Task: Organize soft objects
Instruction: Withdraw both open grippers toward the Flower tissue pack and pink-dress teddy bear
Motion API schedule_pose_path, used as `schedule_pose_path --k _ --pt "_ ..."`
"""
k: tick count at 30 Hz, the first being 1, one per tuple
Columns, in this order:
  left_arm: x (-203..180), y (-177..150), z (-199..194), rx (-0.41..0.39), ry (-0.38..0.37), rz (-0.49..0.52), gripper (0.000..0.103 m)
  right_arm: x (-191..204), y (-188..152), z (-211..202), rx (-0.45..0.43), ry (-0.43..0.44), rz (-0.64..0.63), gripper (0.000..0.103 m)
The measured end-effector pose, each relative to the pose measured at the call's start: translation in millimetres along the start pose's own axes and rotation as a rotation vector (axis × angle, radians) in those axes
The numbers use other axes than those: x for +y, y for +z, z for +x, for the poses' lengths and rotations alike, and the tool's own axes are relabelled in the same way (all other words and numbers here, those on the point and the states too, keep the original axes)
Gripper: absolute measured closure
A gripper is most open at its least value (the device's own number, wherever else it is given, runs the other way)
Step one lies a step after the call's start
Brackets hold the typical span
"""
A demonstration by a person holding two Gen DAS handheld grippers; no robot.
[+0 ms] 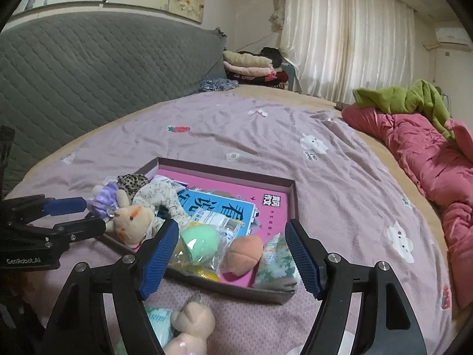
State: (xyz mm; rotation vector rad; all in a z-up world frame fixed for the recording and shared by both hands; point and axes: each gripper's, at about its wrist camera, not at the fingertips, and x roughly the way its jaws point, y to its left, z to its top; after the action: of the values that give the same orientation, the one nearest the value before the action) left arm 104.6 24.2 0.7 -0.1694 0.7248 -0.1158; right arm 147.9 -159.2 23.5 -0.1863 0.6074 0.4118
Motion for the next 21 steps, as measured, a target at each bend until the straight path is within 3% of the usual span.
schedule_pose_path --k 11,21 --pt "-33.5 -22.3 -4.8 0.062 -0.101 0.068 0.038 5.1 -15.0 -14.7 0.035 0.005 -0.003 0.027" --pt "-51.1 -42.4 7.3 0.193 -0.196 0.089 0.038 1.3 -27.8 -18.9 0.071 0.020 -0.003 0.027"
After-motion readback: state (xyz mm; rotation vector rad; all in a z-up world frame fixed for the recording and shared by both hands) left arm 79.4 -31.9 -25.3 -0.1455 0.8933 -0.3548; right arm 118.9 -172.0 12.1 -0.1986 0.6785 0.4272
